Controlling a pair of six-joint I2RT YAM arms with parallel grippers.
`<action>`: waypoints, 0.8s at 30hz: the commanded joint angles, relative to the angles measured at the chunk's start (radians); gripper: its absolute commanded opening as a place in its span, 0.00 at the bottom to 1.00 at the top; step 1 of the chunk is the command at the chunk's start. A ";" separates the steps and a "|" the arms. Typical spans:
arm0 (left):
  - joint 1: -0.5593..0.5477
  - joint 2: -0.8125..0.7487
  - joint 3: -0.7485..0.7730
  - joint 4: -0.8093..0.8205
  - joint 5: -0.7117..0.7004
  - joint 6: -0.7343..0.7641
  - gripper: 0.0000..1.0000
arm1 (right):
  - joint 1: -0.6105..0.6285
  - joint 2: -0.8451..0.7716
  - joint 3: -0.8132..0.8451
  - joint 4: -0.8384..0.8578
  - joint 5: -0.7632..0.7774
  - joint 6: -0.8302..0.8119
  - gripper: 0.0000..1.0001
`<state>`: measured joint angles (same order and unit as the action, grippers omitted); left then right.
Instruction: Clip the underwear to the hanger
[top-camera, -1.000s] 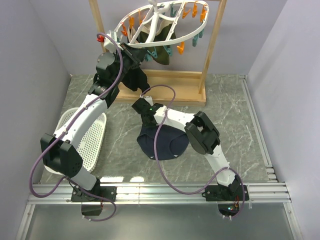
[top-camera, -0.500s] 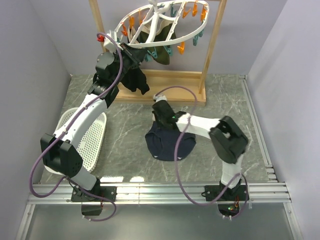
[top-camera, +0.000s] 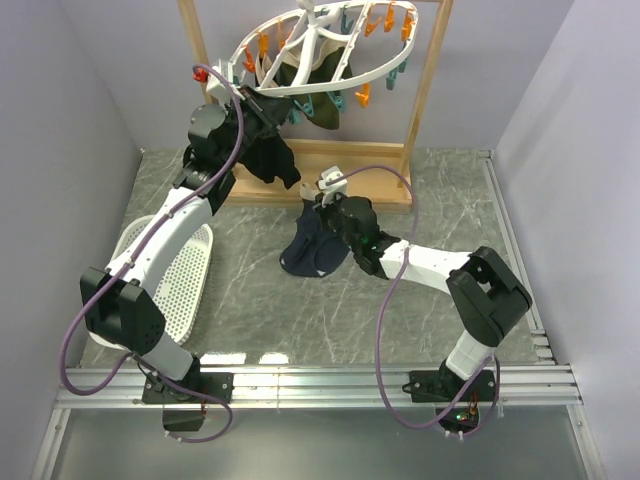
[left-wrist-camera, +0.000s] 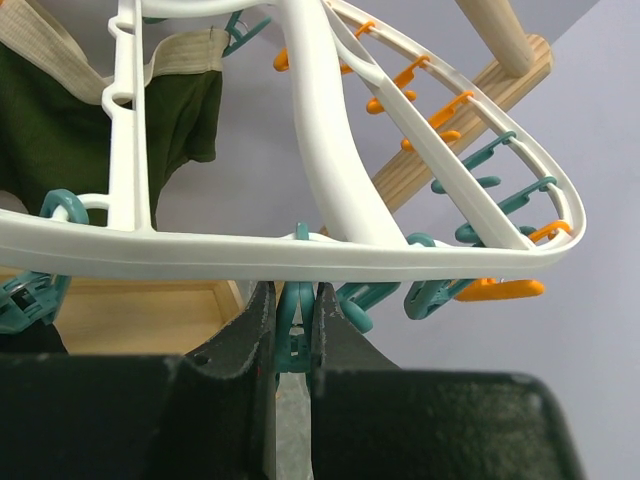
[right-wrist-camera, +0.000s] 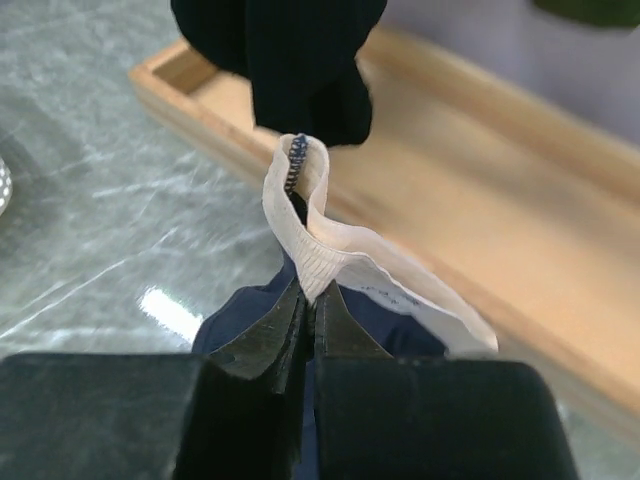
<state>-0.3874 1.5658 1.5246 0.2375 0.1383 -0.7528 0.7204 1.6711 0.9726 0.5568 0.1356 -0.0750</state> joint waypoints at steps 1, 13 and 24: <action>0.008 0.002 -0.018 -0.076 0.066 0.010 0.00 | -0.021 -0.063 -0.028 0.261 -0.066 -0.106 0.00; 0.019 0.054 0.052 -0.112 0.101 0.026 0.00 | -0.099 -0.094 0.064 0.284 -0.303 -0.192 0.00; 0.019 0.082 0.077 -0.119 0.112 0.030 0.00 | -0.137 -0.063 0.221 0.166 -0.317 -0.138 0.00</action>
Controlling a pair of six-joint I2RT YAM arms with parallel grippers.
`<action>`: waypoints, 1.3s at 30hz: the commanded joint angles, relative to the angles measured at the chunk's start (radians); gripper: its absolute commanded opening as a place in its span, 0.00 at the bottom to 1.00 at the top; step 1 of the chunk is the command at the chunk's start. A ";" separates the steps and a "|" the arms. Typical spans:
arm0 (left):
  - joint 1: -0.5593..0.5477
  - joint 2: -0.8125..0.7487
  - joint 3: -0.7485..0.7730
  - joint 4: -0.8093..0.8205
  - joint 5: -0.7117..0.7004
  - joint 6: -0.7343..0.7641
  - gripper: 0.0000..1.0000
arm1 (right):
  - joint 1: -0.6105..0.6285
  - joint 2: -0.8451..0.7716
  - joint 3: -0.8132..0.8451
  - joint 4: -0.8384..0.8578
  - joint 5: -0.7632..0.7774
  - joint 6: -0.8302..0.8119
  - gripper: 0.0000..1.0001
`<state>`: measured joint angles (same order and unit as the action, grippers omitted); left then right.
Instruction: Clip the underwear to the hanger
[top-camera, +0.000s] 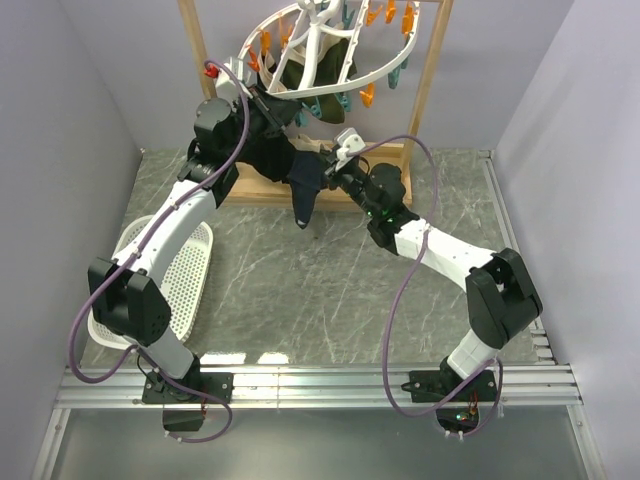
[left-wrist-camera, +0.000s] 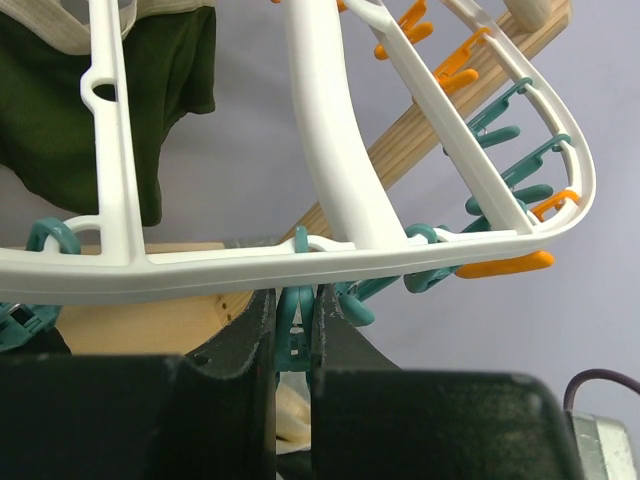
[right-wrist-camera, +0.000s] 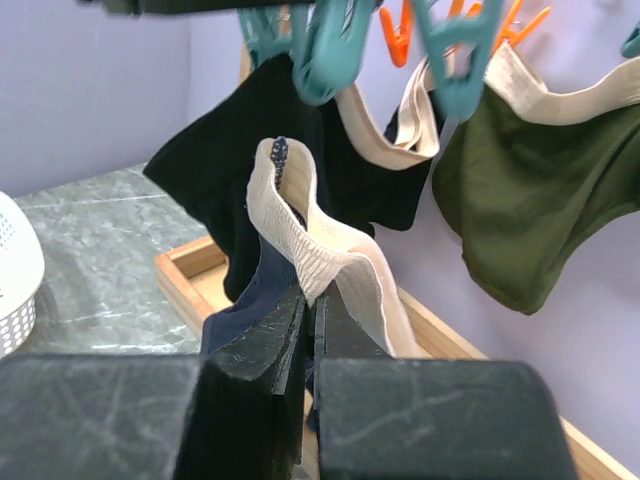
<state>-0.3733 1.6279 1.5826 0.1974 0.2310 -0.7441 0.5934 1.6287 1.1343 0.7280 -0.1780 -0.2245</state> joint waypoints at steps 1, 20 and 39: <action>0.005 0.018 0.019 -0.082 0.019 0.022 0.00 | -0.010 -0.021 0.062 -0.007 0.003 0.007 0.00; 0.005 0.009 0.002 -0.090 0.022 0.054 0.00 | -0.024 -0.015 0.122 -0.027 0.003 0.062 0.00; 0.004 0.039 0.027 -0.101 0.018 0.063 0.00 | -0.047 -0.026 0.154 -0.050 -0.054 0.100 0.00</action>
<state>-0.3725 1.6363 1.5883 0.1944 0.2386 -0.7105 0.5507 1.6291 1.2438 0.6365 -0.1993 -0.1276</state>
